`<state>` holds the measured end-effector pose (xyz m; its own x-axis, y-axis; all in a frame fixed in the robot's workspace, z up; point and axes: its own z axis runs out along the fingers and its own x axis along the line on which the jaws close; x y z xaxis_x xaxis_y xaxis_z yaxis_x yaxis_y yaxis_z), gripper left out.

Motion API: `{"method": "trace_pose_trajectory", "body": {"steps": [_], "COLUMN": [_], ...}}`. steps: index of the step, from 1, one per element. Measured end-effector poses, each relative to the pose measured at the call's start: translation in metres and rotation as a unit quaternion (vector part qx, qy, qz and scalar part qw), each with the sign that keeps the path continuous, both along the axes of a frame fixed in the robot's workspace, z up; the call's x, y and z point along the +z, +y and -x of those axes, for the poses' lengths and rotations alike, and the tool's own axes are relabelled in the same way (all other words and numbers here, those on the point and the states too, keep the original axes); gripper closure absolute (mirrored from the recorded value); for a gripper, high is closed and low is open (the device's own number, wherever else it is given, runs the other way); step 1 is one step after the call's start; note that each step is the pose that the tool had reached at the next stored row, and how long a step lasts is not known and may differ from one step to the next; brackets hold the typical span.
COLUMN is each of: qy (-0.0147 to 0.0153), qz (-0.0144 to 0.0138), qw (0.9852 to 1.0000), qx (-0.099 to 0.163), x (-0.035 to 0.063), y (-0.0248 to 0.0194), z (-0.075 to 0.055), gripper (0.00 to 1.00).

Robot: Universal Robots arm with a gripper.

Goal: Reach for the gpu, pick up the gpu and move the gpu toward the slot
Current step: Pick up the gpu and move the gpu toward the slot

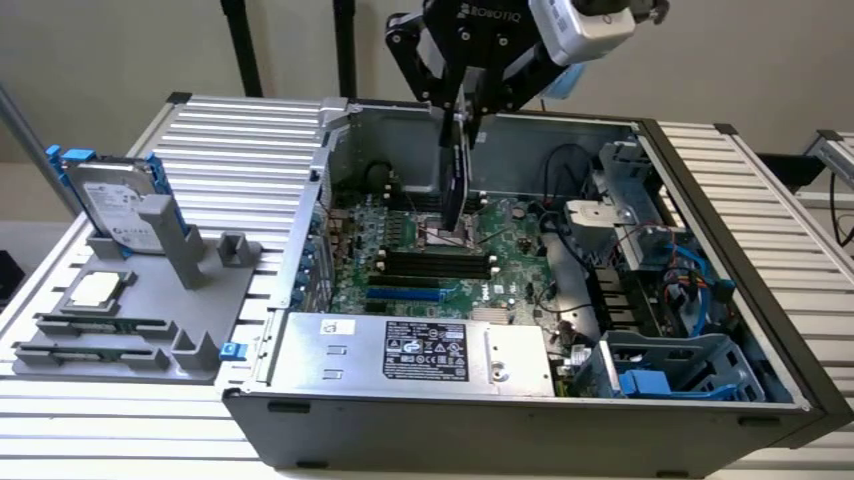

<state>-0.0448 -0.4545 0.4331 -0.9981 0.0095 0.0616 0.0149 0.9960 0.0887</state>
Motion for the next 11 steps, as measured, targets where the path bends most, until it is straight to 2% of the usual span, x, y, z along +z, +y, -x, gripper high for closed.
{"method": "trace_pose_trajectory", "body": {"steps": [6, 11], "qy": [0.0001, 0.0001], "qz": [0.0046, 0.0051], "qw": [1.0000, 1.0000], "qx": [0.000, 0.000], "x": [-0.0067, -0.0068], "y": [0.0022, 0.0024], "z": [-0.024, -0.025], "gripper": [0.74, 0.74]}}
